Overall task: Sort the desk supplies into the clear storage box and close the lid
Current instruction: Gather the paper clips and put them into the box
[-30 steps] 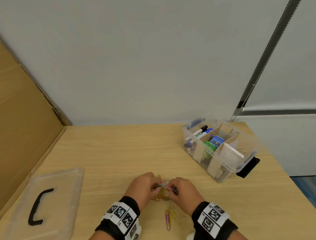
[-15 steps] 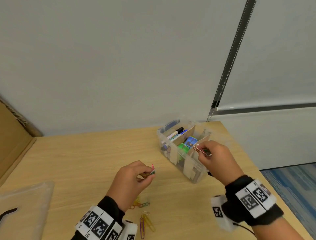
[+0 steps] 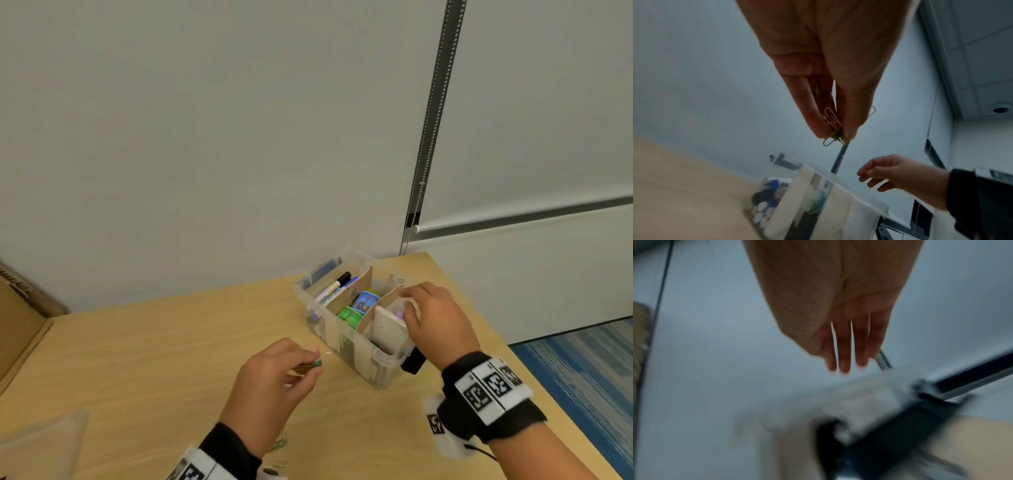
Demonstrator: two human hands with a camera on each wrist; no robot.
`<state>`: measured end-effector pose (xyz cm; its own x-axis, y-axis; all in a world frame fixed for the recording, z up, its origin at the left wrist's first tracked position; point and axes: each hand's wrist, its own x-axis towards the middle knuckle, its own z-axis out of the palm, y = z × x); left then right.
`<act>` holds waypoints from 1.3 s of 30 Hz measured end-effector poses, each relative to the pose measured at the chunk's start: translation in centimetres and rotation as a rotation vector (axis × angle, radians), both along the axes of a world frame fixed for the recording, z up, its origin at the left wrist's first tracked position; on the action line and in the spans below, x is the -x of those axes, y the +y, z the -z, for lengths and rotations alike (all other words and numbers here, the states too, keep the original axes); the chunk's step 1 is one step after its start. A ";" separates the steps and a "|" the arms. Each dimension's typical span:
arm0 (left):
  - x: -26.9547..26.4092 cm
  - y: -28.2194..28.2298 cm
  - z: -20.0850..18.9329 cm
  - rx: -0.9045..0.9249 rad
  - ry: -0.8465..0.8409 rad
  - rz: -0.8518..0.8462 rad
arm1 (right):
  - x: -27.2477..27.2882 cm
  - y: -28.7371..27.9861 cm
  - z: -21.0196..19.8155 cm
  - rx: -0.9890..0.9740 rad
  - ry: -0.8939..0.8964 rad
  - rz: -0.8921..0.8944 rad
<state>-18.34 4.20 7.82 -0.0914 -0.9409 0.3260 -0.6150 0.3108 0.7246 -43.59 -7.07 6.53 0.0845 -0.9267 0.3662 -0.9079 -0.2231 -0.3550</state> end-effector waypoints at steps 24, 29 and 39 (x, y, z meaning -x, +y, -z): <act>5.9 -7.5 -1.9 -0.190 -0.493 0.212 | 0.8 1.6 4.8 -0.064 -0.104 0.137; -5.2 -1.8 0.9 -0.239 -0.440 -0.018 | -3.8 6.0 2.0 0.173 -0.085 -0.169; -13.6 6.9 8.9 -0.736 -0.403 -0.099 | -15.1 11.0 7.8 -0.599 0.245 -0.581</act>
